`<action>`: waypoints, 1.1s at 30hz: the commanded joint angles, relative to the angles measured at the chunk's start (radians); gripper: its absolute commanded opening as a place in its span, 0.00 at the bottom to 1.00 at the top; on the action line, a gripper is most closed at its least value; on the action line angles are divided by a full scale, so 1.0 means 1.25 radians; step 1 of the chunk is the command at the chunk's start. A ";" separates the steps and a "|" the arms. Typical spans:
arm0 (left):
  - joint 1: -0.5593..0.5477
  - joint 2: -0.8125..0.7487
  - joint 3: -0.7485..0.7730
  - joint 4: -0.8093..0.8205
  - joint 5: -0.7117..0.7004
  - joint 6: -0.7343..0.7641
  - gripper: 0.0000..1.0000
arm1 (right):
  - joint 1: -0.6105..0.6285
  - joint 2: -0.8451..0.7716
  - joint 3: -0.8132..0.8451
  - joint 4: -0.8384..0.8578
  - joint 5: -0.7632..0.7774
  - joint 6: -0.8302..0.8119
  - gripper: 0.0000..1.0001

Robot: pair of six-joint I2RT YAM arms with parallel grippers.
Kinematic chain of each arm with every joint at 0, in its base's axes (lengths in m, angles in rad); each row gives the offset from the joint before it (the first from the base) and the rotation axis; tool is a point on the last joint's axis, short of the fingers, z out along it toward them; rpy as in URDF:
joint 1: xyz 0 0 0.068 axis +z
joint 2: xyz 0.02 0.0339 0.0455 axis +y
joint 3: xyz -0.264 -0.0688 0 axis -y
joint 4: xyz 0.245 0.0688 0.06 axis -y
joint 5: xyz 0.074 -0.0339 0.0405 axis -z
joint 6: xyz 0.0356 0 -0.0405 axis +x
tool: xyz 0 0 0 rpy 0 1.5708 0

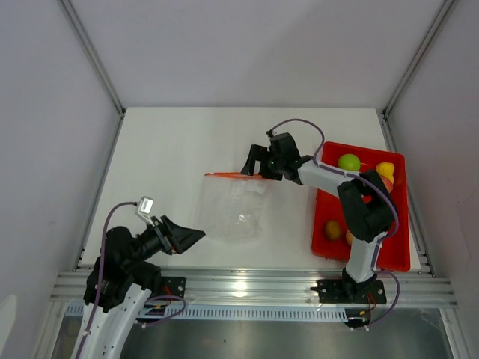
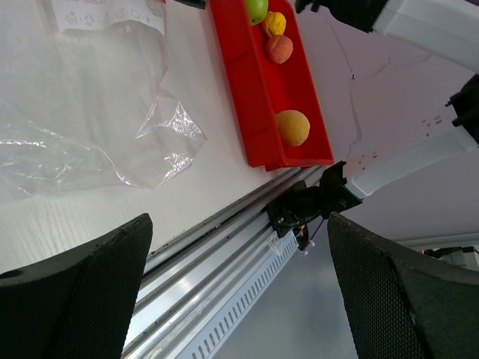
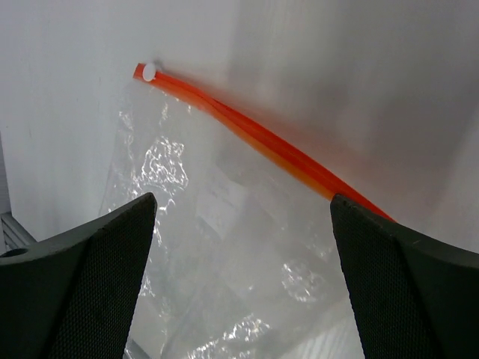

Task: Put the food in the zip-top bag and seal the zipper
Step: Pick up the zipper food storage bag at the center of the board.

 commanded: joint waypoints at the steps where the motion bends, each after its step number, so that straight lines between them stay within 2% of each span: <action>1: -0.002 -0.008 0.001 -0.020 0.033 -0.017 0.99 | 0.006 0.062 0.066 0.099 -0.098 0.027 0.99; 7: -0.002 0.009 0.031 -0.029 0.036 -0.004 1.00 | 0.014 0.136 0.079 0.173 -0.140 0.076 0.99; 11: -0.002 0.013 0.046 -0.036 0.038 0.003 0.99 | 0.033 0.120 0.062 0.179 -0.085 0.048 0.99; 15: -0.002 0.013 0.053 -0.047 0.034 0.010 1.00 | 0.037 0.108 0.093 0.092 -0.064 -0.019 0.99; 20: -0.002 0.012 0.046 -0.050 0.034 0.009 0.99 | -0.005 0.065 0.120 0.006 -0.039 -0.118 1.00; 23: -0.002 0.013 0.037 -0.047 0.036 0.007 1.00 | -0.066 0.074 0.144 -0.046 -0.087 -0.139 0.99; 26: -0.002 0.017 0.031 -0.038 0.047 0.003 0.99 | -0.111 0.118 0.164 -0.070 -0.236 -0.186 0.99; 33: -0.002 0.024 0.044 -0.041 0.052 0.009 0.99 | -0.090 0.193 0.239 -0.165 -0.315 -0.282 0.99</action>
